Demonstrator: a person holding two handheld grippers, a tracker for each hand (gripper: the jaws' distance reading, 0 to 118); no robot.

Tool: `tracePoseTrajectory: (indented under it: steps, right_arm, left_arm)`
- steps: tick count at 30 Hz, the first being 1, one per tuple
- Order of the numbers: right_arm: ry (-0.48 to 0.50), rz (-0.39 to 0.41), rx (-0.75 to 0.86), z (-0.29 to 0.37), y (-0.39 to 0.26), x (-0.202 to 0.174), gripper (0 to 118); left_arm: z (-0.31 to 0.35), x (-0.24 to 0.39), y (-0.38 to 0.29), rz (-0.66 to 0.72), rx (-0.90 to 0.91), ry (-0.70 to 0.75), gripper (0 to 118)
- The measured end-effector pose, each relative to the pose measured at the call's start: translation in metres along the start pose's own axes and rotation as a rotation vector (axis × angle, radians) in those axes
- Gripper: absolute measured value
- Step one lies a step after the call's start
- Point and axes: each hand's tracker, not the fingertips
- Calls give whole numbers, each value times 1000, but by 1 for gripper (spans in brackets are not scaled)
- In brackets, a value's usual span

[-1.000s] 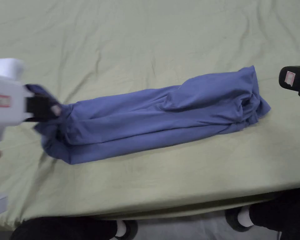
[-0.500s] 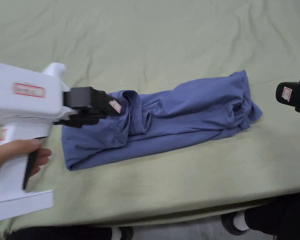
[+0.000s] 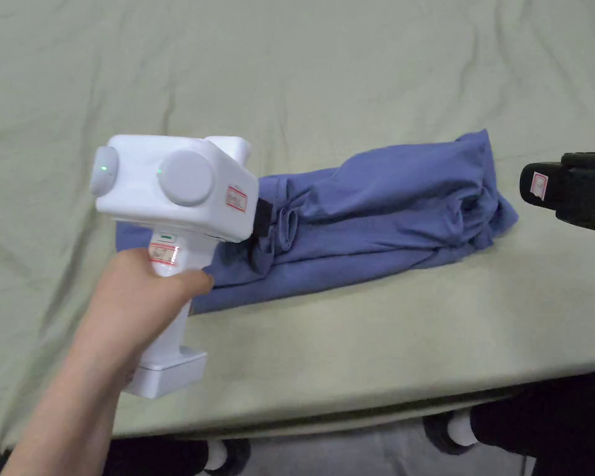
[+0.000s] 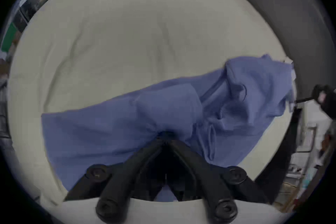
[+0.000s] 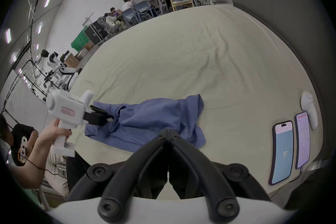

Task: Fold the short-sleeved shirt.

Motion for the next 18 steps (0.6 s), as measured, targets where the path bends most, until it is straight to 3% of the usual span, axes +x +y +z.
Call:
tracePoseTrajectory:
  steps: [2, 6, 9, 12, 15, 16, 18]
  right_arm:
    - [-7, 4, -3, 0, 1, 1, 2]
    - [4, 2, -1, -2, 2, 1, 2]
    - [4, 2, 7, 1, 3, -2, 2]
    - [8, 5, 19, 9, 4, -5, 2]
    - [11, 11, 21, 14, 4, -8, 2]
    - [10, 13, 19, 15, 4, -10, 2]
    - [14, 15, 15, 14, 3, -13, 2]
  left_arm:
    - [16, 17, 3, -56, 51, 72, 0]
    - [43, 33, 2, 3, 57, -316, 0]
    - [60, 47, -1, -34, 77, -434, 0]
    - [84, 31, -6, 22, 122, -576, 0]
    - [115, -11, -23, 102, 216, -568, 0]
    - [126, -34, -29, 152, 247, -571, 7]
    - [130, -86, -47, 270, 253, -602, 89]
